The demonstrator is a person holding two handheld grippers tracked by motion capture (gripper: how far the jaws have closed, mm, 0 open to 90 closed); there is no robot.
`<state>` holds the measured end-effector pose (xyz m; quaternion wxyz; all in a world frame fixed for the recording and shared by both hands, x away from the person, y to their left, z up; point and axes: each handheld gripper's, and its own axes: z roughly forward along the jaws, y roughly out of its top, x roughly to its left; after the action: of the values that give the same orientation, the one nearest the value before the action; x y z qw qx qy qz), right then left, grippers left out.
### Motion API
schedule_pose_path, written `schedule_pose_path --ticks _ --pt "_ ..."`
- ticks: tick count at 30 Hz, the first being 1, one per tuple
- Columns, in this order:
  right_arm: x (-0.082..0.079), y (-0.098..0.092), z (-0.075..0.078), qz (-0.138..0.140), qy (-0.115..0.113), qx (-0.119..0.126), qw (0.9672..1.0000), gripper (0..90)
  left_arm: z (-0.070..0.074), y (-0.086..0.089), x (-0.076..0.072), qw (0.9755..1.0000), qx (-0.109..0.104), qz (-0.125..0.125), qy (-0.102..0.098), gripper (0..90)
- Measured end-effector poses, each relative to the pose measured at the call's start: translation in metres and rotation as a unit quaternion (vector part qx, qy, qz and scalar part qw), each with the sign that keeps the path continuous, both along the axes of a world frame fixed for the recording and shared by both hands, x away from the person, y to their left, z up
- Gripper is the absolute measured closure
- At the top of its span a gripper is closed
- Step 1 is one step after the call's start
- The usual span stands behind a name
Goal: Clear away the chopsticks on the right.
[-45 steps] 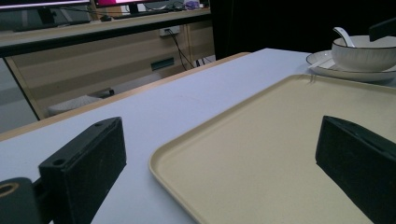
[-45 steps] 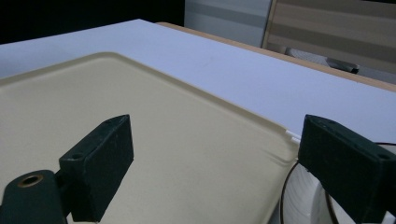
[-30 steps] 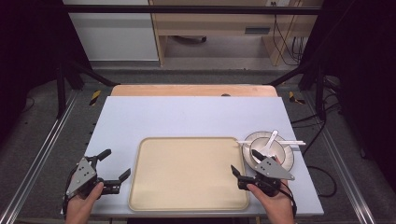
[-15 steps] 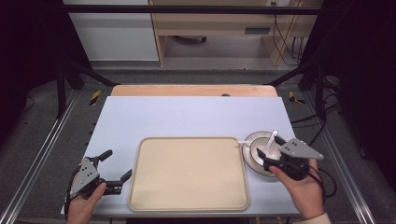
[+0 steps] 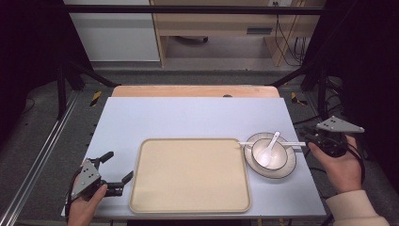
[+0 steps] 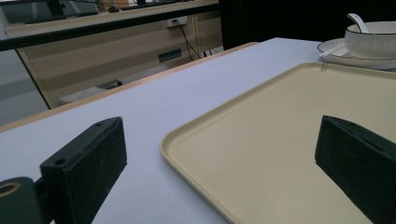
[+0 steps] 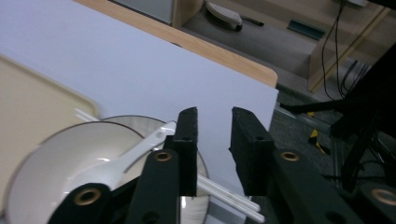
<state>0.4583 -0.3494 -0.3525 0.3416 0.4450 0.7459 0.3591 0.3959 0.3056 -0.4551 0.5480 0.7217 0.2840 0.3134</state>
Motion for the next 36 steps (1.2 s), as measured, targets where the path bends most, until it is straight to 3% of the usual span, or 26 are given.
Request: schedule_pose_path --ticks 7,15,17,21,30,36 --pt "0.037 -0.022 -0.041 -0.031 0.058 0.012 0.9977 88.9 -0.001 -0.001 0.0 1.0 0.006 -0.002 0.003 2.1" --pt "0.068 -0.022 -0.066 -0.037 0.099 0.01 0.9944 89.8 -0.002 -0.001 0.001 0.9999 0.01 -0.003 0.005 2.3" --pt "0.074 -0.022 -0.073 -0.04 0.117 0.002 0.9923 89.7 -0.002 -0.002 0.001 0.9999 0.01 -0.004 0.006 2.3" --pt "0.079 -0.024 -0.08 -0.041 0.128 -0.013 0.9908 89.8 -0.003 -0.002 0.001 0.9999 0.011 -0.006 0.008 2.4" --pt "0.08 -0.024 -0.083 -0.044 0.141 -0.019 0.9888 89.7 -0.003 -0.003 0.001 0.9999 0.012 -0.008 0.008 2.5" --pt "0.08 -0.025 -0.087 -0.047 0.159 -0.029 0.9857 88.7 -0.003 -0.003 0.001 0.9998 0.011 -0.008 0.011 2.6"
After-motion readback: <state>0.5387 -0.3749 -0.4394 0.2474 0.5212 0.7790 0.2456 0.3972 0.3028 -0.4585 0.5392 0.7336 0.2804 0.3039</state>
